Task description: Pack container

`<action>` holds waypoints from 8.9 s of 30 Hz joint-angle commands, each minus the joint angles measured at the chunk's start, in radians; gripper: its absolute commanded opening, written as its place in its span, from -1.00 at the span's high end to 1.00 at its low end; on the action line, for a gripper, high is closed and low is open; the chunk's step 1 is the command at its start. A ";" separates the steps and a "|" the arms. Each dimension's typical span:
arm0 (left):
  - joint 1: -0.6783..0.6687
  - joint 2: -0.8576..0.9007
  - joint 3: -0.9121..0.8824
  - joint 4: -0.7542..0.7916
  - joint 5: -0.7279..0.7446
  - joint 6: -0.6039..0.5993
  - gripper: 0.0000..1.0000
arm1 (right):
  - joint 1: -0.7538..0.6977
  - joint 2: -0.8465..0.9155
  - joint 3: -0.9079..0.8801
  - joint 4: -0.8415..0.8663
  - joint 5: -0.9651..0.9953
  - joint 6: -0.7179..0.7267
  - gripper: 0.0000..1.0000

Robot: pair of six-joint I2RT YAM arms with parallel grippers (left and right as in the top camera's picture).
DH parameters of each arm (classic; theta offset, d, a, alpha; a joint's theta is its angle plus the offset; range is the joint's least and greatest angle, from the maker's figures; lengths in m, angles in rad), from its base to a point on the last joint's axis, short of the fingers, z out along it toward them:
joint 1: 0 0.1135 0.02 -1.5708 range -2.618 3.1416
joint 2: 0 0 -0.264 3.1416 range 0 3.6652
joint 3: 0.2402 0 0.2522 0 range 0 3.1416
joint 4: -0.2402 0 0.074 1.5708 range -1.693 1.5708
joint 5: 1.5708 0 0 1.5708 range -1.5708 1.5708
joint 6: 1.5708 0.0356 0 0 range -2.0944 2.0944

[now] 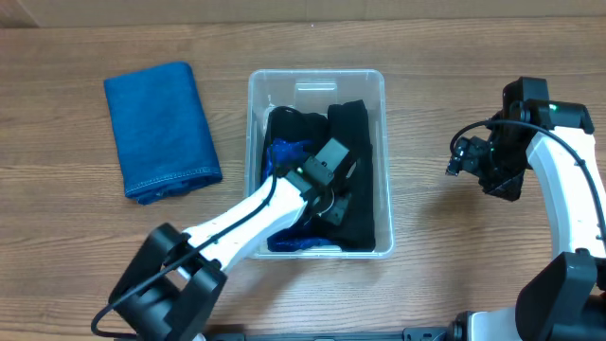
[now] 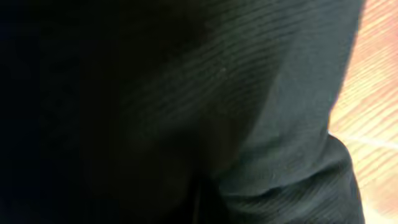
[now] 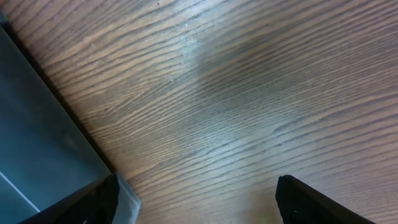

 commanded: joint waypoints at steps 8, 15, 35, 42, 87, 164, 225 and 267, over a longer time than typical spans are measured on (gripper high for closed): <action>0.276 0.175 0.031 -0.145 0.204 -0.171 0.92 | 0.003 -0.025 0.001 -0.003 -0.006 -0.006 -0.70; 0.207 0.127 0.036 -0.142 0.196 -0.175 0.92 | 0.003 -0.025 0.001 -0.003 -0.006 -0.006 -0.70; 0.459 -0.337 0.441 -0.452 -0.328 -0.148 -0.92 | 0.003 -0.025 0.001 0.005 -0.006 -0.018 -0.70; 1.028 -0.309 0.388 -0.505 -0.036 -0.078 -1.00 | 0.003 -0.025 0.001 0.008 -0.010 -0.018 -0.70; 1.308 0.513 0.262 0.007 1.193 0.413 0.92 | 0.003 -0.025 0.001 -0.011 -0.006 -0.053 -0.72; 0.396 -0.184 0.294 -0.332 0.226 0.200 0.92 | 0.003 -0.025 0.001 -0.024 -0.032 -0.056 -0.72; 0.150 -0.244 0.554 -0.571 -0.092 0.143 0.26 | 0.003 -0.025 0.001 -0.025 -0.032 -0.056 -0.72; 0.818 -0.169 0.552 -0.500 -0.146 0.190 -1.00 | 0.232 0.251 0.339 0.460 0.054 -0.133 -1.00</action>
